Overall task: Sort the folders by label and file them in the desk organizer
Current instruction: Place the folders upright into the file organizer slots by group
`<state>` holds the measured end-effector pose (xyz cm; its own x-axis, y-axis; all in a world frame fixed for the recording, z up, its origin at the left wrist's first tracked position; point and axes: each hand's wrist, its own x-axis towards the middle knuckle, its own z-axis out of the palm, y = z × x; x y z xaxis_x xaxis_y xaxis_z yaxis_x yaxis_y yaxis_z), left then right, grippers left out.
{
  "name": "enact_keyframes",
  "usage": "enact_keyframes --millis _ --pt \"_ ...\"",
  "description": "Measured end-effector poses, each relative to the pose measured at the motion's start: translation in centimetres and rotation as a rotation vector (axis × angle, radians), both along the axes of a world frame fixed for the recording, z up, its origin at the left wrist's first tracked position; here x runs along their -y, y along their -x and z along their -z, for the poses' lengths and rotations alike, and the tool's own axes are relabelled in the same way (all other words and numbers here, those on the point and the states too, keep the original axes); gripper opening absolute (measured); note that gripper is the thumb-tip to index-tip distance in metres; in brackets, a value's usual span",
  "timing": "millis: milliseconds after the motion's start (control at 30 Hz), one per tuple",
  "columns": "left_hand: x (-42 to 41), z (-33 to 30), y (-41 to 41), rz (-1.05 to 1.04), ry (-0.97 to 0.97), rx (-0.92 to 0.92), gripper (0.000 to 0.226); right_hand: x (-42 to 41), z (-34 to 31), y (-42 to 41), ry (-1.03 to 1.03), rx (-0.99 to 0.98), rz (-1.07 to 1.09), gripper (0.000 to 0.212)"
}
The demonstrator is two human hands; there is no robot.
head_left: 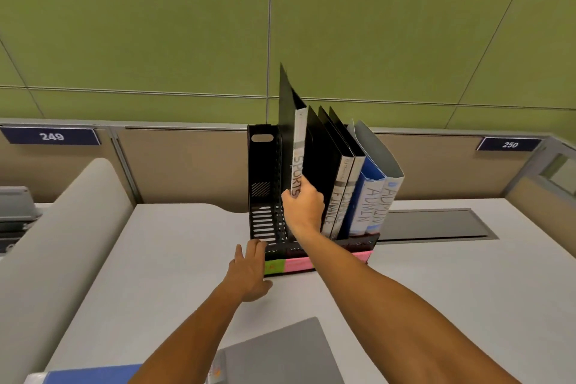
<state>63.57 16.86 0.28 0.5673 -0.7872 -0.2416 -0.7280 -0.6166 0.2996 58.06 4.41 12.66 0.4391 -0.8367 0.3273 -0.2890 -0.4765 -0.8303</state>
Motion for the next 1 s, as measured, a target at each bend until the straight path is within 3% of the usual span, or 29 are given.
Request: enact_keyframes --millis 300,500,600,867,1000 --pt "-0.1 0.6 -0.6 0.037 0.022 0.002 0.093 0.3 6.1 1.6 -0.197 -0.36 -0.026 0.019" --pt "-0.2 0.3 -0.5 0.04 0.022 0.015 0.092 -0.1 6.3 1.9 -0.247 -0.321 -0.13 0.076" --pt "-0.2 0.1 -0.3 0.028 0.013 0.009 0.092 -0.1 6.5 2.5 -0.298 -0.256 -0.151 0.09" --pt "-0.1 -1.2 0.2 -0.001 -0.065 -0.009 0.094 -1.4 6.2 7.6 -0.326 -0.19 -0.172 0.088" --pt "-0.1 -1.7 0.4 -0.001 -0.088 -0.015 0.091 -5.5 8.3 13.2 -0.269 -0.363 -0.229 0.088"
